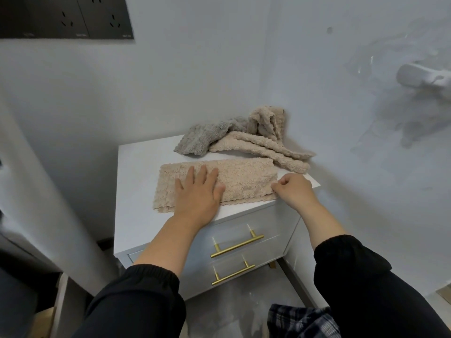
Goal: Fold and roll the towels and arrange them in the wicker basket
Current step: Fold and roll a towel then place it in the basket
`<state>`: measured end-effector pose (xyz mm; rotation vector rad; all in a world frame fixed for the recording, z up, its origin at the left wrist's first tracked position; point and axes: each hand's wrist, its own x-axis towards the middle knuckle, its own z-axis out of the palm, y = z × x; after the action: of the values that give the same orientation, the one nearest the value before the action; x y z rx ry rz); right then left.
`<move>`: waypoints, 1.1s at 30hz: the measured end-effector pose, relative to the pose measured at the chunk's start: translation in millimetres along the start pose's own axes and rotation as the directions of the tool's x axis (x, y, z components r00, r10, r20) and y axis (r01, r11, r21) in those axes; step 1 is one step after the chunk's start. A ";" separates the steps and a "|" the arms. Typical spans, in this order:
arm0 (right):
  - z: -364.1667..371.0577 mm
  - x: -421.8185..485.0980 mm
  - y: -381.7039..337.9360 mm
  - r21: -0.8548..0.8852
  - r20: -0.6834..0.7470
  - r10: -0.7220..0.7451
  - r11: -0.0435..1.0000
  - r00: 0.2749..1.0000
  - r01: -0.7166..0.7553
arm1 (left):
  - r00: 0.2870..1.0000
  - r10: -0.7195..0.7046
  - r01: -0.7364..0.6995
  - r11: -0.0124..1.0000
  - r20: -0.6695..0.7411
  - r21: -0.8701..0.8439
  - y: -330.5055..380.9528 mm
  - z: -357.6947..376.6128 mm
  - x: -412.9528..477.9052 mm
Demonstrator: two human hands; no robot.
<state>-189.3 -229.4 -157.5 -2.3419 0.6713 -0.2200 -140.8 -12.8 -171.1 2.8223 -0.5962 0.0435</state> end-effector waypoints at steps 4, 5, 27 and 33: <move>-15.2 -0.6 -4.2 0.027 -0.021 0.041 0.999 0.999 -0.040 | 0.998 -0.004 -0.001 0.997 0.064 0.079 -1.5 2.6 1.3; -18.1 -1.6 -3.9 -0.001 -0.024 0.041 0.999 0.999 -0.041 | 0.997 -0.003 -0.004 0.996 0.072 0.093 -1.4 2.5 1.4; -6.9 -10.2 -1.9 0.018 -0.144 -0.074 0.997 0.987 0.077 | 0.992 0.102 -0.110 0.988 0.069 0.112 -3.6 1.4 -0.9; -0.2 -5.7 -1.3 0.066 -0.212 -0.067 0.994 0.975 0.082 | 0.988 0.151 -0.152 0.987 0.020 0.056 -0.6 -1.5 -0.8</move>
<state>-193.6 -225.7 -156.4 -2.2938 0.6638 -0.5234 -141.2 -11.5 -169.8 2.8288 -0.8253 0.0677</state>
